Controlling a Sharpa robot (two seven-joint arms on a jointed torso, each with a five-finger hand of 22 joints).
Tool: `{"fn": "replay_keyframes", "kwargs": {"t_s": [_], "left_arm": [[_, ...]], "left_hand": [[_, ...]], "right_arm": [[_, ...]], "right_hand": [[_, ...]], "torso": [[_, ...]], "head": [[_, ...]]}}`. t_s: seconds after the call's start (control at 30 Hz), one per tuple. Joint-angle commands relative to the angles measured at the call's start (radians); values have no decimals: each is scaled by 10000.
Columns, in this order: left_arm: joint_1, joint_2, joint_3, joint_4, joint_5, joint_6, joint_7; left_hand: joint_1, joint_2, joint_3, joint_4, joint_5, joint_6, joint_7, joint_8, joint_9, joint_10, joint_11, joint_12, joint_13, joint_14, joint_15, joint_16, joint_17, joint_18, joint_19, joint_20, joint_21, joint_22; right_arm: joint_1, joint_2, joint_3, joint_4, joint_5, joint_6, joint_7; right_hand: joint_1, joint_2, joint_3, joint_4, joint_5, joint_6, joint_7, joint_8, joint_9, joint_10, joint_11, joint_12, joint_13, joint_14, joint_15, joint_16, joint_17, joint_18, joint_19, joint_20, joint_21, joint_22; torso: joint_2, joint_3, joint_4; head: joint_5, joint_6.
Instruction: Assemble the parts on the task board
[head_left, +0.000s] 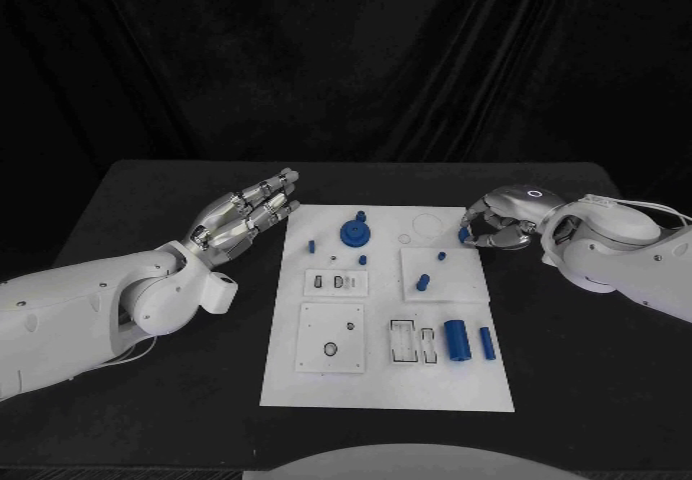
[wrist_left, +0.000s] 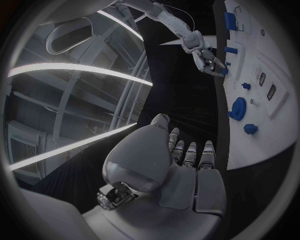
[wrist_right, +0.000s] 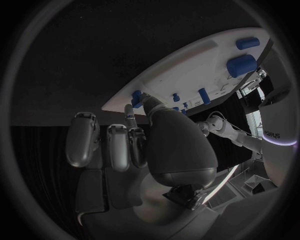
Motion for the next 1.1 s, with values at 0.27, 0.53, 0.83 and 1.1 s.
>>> {"fn": "replay_keyframes", "kwargs": {"t_s": [0.27,0.53,0.83,1.1], "left_arm": [[-20,10,7,5,-33,177,86],[-23,2,7,-10,-33,167,56],[-25,3,7,-16,-33,171,37],[-27,6,7,-20,-33,178,23]], "left_hand": [[96,9,77,6,53,-47,22,28,0,16,61,-13,-8,25,76,-3,13,178,3,82,33,13],[96,9,77,6,53,-47,22,28,0,16,61,-13,-8,25,76,-3,13,178,3,82,33,13],[99,15,92,0,55,-64,26,25,-2,12,65,-14,-9,23,82,-5,12,177,5,86,34,14],[103,25,112,-7,56,-70,32,23,-3,8,71,-16,-10,23,88,-5,12,177,5,92,34,14]], "right_arm": [[-69,92,5,-97,-63,-199,-8],[-79,124,5,-128,-63,-262,21],[-86,144,5,-141,-63,-201,-35],[-92,155,5,-131,-63,-311,31]], "right_hand": [[144,32,48,-27,186,198,7,239,152,1040,16,26,2633,858,-18,-44,1759,-108,-51,4,-75,1538],[166,11,31,-42,238,165,-19,298,214,1040,-1,26,2633,852,-28,-64,1734,-102,-60,-2,-110,1534],[232,120,64,-59,272,293,-156,533,391,1040,-99,26,2633,839,-94,-97,1695,-86,-83,-47,-186,1528],[381,249,73,-193,344,767,-338,1134,838,1040,-253,26,2633,843,-219,-87,1704,-91,-60,-167,-199,1565]], "torso": [[-7,0,-5],[-3,-3,-2],[-1,-4,-1],[-2,-4,-1]], "head": [[18,-26],[29,-28],[31,-29],[36,-49]]}}
